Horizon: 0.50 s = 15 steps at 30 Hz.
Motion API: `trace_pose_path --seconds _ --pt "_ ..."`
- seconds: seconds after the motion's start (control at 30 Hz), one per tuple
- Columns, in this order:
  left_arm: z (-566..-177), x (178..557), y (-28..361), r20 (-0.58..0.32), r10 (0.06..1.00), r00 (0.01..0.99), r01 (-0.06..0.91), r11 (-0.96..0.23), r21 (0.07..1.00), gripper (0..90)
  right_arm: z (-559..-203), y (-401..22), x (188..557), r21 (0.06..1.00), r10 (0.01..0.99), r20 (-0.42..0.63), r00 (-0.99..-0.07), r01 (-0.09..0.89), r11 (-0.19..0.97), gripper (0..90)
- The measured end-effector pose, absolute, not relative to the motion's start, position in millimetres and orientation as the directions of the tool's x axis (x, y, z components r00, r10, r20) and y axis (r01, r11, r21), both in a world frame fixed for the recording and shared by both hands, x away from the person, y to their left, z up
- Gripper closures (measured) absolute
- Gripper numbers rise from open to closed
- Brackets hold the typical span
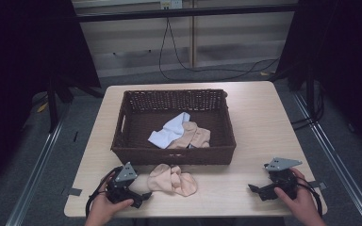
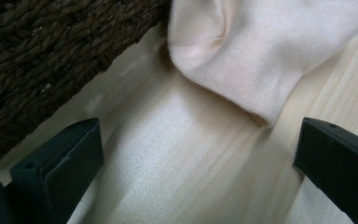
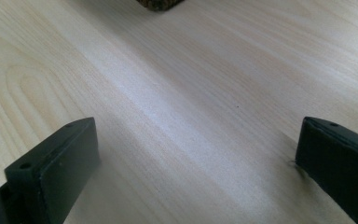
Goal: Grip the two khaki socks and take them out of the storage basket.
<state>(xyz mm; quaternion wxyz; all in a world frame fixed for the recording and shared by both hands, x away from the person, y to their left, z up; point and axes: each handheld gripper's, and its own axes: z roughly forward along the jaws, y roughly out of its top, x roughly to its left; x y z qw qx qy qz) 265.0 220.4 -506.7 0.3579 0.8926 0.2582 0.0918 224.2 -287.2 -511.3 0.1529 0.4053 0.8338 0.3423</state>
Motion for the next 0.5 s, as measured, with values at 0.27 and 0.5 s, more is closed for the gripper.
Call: trace_pose_path --seconds 0.27,0.5 --pt "-508.0 264.4 221.7 -0.018 0.525 0.851 0.387 -0.604 0.697 0.4 -511.3 -287.2 224.2 0.695 0.78 0.023 -0.625 0.571 0.437 0.0" --pt "-508.6 264.3 221.3 -0.025 0.526 0.85 0.389 -0.595 0.703 0.3 -511.3 -287.2 224.2 0.695 0.78 0.022 -0.625 0.571 0.438 0.0"
